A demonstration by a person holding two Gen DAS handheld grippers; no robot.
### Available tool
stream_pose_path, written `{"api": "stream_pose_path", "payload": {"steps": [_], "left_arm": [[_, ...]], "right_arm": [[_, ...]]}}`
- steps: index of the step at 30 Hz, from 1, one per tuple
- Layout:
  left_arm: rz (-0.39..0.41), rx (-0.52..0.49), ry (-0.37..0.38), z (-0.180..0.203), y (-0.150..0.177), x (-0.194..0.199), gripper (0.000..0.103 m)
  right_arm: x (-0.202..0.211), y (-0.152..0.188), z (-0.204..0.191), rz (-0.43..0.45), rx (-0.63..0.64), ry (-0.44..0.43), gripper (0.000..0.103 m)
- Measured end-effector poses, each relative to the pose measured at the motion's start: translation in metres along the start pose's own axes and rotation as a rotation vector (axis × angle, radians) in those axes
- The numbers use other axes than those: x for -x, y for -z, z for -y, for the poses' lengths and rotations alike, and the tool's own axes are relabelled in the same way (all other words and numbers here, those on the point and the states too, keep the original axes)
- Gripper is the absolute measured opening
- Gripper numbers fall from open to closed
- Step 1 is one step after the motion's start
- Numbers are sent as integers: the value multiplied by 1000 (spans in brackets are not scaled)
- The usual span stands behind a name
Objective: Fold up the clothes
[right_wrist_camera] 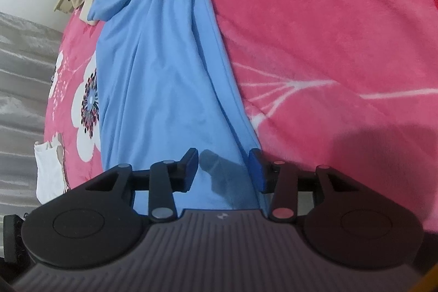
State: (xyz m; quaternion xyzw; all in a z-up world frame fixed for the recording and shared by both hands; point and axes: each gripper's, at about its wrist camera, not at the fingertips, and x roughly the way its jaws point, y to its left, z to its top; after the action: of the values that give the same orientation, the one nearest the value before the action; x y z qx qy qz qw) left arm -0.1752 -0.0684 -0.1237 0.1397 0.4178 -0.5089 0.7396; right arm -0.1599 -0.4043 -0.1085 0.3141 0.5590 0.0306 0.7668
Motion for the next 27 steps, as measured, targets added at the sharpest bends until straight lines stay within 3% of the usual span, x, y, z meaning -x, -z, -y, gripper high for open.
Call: {"api": "stream_pose_path", "payload": {"steps": [7,11,12,19,21,25,27], "left_arm": [[2,-7,-5,0,1,2,41],[5,-14,-27,0,3,7,41],[7,-17,-37,0,3,9,41],[-14,-25,-78,-4,10,10,40],[-21,-53,-93,-1,11,7,35],[-26,-117,-128,8,12,3,10],[-19,-151,-141,11,13,3,5]], "right_arm": [[3,20,-6,-132,54,4,38],[5,31,-10,-153,97,40,9],[8,32,-10,-154,93,27,5],[30,41,-14,-122,91,10,4],[29,40,-14,-124,80,12,4],[24,41,-16,-123,70,18,4],[25,41,-17,-121,74,25,4]]}}
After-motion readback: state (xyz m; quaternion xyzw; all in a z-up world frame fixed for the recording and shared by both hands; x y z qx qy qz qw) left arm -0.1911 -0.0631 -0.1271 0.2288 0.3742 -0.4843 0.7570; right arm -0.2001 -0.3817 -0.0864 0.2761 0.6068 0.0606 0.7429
